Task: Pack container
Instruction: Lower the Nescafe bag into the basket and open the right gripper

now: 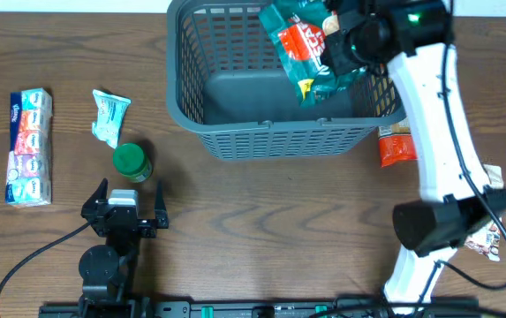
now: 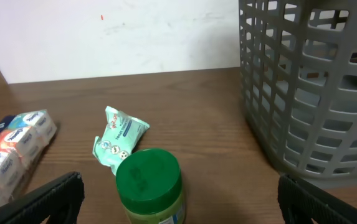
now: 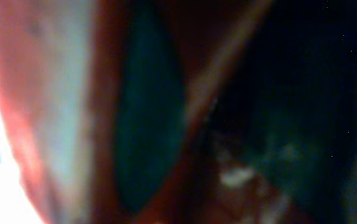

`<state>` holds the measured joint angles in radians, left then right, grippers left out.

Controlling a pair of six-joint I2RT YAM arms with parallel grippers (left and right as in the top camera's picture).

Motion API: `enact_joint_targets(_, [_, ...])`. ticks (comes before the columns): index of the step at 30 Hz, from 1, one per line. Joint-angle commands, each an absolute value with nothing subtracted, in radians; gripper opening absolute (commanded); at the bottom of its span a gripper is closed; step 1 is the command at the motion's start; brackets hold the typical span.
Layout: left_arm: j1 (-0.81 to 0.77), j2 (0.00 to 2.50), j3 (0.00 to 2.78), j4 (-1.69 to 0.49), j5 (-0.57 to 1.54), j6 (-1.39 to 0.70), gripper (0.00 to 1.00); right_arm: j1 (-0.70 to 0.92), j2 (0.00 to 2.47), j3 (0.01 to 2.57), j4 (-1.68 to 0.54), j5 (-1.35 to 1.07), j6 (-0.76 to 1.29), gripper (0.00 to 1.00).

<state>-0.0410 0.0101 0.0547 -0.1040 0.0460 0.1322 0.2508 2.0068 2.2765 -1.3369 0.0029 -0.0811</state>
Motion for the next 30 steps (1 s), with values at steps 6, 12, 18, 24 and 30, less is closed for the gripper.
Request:
enact_joint_targets(6, [-0.041, 0.004, 0.027, -0.114, 0.044, 0.138, 0.99, 0.249, 2.063, 2.308, -1.394, 0.11, 0.101, 0.02])
enact_joint_targets(12, [-0.041, 0.004, 0.027, -0.114, 0.044, 0.138, 0.99, 0.247, 2.065, 2.307, -1.397, 0.117, 0.101, 0.01])
enact_joint_targets(18, [-0.041, 0.004, 0.027, -0.114, 0.044, 0.138, 0.98, 0.247, 2.065, 2.307, -1.407, 0.12, 0.101, 0.02])
enact_joint_targets(24, [-0.041, 0.004, 0.027, -0.114, 0.044, 0.138, 0.99, 0.247, 2.065, 2.308, -1.411, 0.128, 0.1, 0.07])
enact_joint_targets(30, [-0.041, 0.004, 0.027, -0.114, 0.044, 0.138, 0.99, 0.247, 2.065, 2.308, -1.411, 0.128, 0.1, 0.5])
